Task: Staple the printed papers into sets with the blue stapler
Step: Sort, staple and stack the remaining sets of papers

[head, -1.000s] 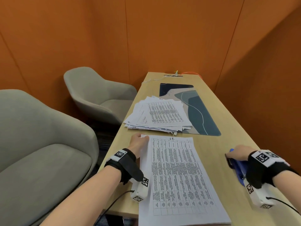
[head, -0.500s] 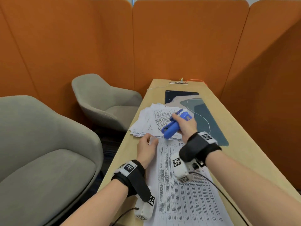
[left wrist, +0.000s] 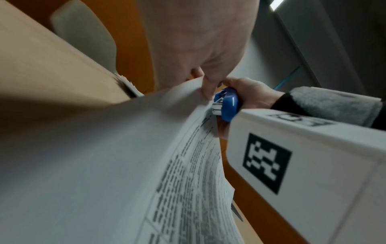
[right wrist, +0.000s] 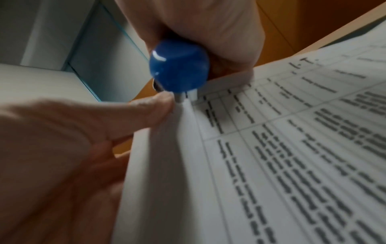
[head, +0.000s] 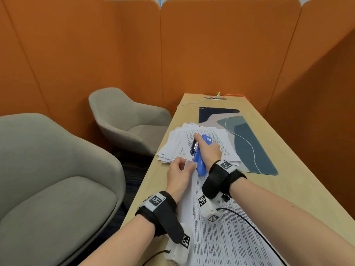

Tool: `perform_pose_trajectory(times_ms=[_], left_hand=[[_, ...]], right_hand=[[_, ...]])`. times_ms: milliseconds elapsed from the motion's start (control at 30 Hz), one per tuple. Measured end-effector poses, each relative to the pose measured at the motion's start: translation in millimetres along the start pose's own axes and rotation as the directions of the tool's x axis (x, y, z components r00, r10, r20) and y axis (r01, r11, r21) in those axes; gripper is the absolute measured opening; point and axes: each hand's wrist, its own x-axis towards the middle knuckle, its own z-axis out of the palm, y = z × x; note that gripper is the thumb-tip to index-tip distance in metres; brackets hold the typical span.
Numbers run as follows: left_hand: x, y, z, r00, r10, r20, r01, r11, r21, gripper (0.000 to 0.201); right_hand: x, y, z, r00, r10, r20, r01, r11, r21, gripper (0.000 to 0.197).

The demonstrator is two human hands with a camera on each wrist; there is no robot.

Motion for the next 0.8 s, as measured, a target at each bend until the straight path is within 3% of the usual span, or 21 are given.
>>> perform_pose_trajectory(times_ms=[133, 300, 567, 700, 800], left_hand=[[0, 3, 0, 0.999, -0.041, 0.014, 0.042, 0.998, -0.05, 0.013], [0, 5, 0, 0.995, -0.101, 0.007, 0.101, 0.991, -0.086, 0.013], [-2, 9, -1, 0.991, -0.129, 0.023, 0.131, 0.989, -0.072, 0.012], [-8, 15, -6, 0.968, -0.194, 0.161, 0.208, 0.975, -0.078, 0.018], [-12, 15, -13, 0.943, -0.149, 0.297, 0.156, 0.988, -0.001, 0.027]], right_hand=[[-3, -7, 4, 1.0, -0.009, -0.012, 0.009, 0.999, -0.033, 0.045], [-6, -7, 12, 0.999, -0.036, -0.017, 0.034, 0.994, -0.101, 0.054], [-11, -4, 17, 0.994, -0.105, -0.028, 0.102, 0.99, -0.101, 0.041], [-14, -8, 15, 0.991, -0.134, -0.016, 0.132, 0.988, -0.086, 0.035], [-18, -11, 13, 0.988, -0.153, 0.001, 0.153, 0.983, -0.099, 0.033]])
